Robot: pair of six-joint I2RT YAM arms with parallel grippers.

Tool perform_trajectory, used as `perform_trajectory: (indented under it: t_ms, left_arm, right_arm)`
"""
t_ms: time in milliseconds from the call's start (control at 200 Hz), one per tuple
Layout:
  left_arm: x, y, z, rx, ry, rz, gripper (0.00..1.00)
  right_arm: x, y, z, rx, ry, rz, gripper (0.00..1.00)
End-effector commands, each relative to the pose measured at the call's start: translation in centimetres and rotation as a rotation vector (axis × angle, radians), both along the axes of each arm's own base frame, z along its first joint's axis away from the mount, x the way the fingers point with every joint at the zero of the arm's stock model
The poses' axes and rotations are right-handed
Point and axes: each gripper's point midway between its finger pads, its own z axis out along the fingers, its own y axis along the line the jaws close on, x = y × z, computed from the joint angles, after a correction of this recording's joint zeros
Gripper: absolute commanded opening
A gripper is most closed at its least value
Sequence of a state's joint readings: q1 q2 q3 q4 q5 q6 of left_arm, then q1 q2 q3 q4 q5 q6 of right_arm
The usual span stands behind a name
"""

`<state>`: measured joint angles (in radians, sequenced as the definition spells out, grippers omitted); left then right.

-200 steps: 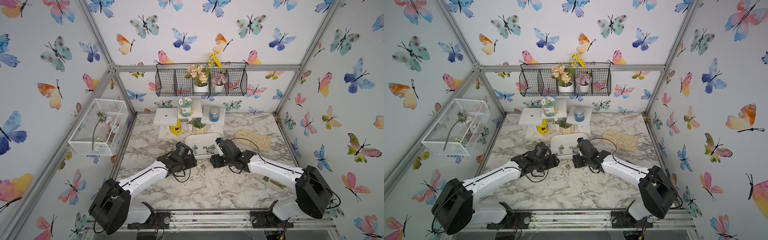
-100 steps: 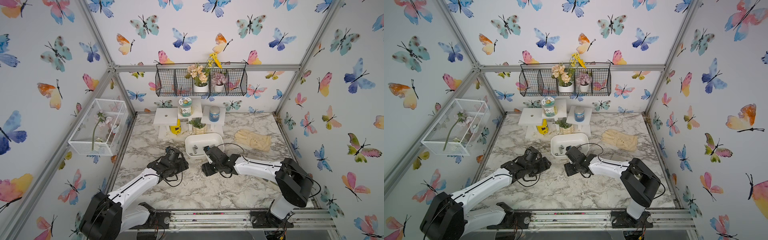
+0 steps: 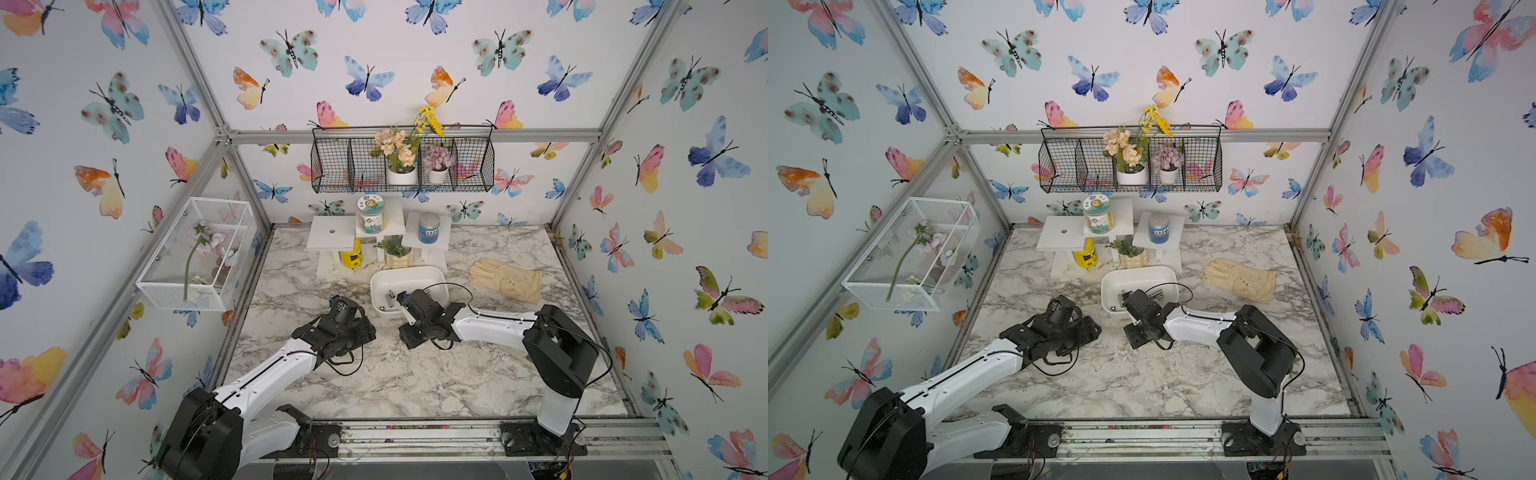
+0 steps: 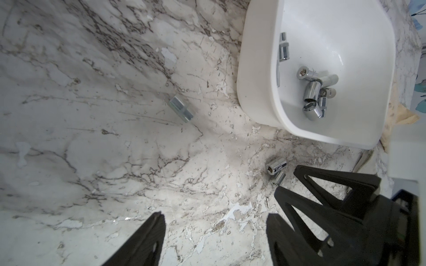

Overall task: Put the socket on the desktop into the storage box
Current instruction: Pick up the socket head from the center of the board.

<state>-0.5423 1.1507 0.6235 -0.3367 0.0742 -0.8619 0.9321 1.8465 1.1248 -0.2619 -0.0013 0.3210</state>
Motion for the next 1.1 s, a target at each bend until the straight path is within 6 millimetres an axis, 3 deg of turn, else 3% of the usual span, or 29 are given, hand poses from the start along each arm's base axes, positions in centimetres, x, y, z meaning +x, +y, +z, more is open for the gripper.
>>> perform_trajectory:
  t_ms: [0,866,1096]
  left_arm:
    - [-0.4,0.0,0.1,-0.018,0.011,0.0,0.74]
    - [-0.2,0.3,0.2,-0.017,0.009,0.008,0.74]
    - [-0.2,0.3,0.1,-0.017,0.012,0.011,0.74]
  right_arm:
    - [0.1,0.0,-0.6,-0.055,-0.013,0.039,0.51]
    - [-0.4,-0.5,-2.4,-0.093,0.022,0.055,0.38]
    - [-0.6,-0.7,-2.5,-0.103,0.027,0.053,0.26]
